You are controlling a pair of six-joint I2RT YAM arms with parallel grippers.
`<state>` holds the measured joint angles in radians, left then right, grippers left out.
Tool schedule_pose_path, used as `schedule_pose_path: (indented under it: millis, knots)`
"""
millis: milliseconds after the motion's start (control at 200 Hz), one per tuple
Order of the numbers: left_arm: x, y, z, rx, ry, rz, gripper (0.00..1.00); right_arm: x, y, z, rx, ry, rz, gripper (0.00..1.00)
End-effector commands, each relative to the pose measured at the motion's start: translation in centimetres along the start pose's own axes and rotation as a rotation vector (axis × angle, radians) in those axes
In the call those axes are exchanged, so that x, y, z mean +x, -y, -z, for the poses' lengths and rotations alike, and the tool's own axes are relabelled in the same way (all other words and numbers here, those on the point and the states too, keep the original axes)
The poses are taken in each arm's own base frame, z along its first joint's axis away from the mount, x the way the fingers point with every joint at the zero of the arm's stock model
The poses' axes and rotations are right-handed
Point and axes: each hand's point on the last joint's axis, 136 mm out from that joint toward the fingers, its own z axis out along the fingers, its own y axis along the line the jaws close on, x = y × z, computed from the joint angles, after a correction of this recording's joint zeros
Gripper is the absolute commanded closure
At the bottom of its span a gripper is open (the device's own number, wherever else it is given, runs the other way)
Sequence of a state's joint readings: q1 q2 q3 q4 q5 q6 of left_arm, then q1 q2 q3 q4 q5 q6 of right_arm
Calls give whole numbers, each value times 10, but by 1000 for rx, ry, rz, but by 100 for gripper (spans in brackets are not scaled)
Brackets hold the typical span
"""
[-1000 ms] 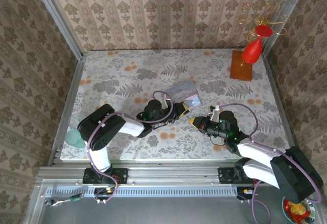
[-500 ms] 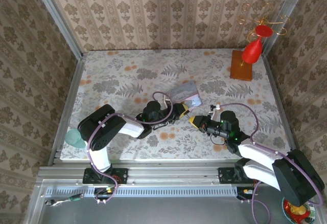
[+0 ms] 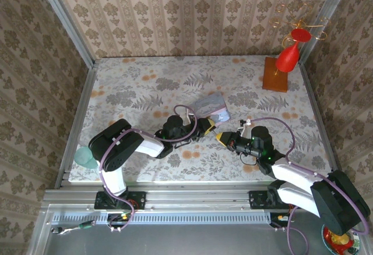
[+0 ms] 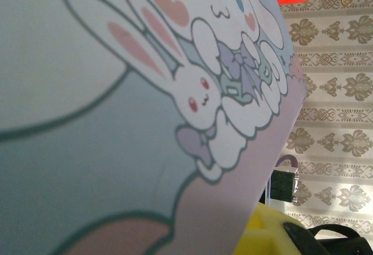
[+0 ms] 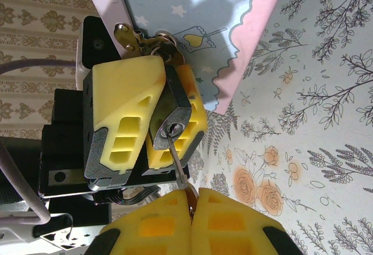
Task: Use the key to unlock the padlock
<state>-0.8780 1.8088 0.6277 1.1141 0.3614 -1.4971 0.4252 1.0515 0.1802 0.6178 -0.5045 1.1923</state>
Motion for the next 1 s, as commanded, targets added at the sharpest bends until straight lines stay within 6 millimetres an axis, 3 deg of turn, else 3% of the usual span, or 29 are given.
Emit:
schedule_pose_path:
  millis: [0, 330, 995]
  knots:
    - [6, 23, 4, 86, -14, -11, 100, -6, -5, 1, -3, 23, 21, 100]
    - [7, 23, 5, 85, -10, -10, 100, -8, -1, 2, 18, 39, 15, 100]
    - [24, 26, -1, 72, -42, -19, 100, -14, -9, 5, 12, 65, 30, 100]
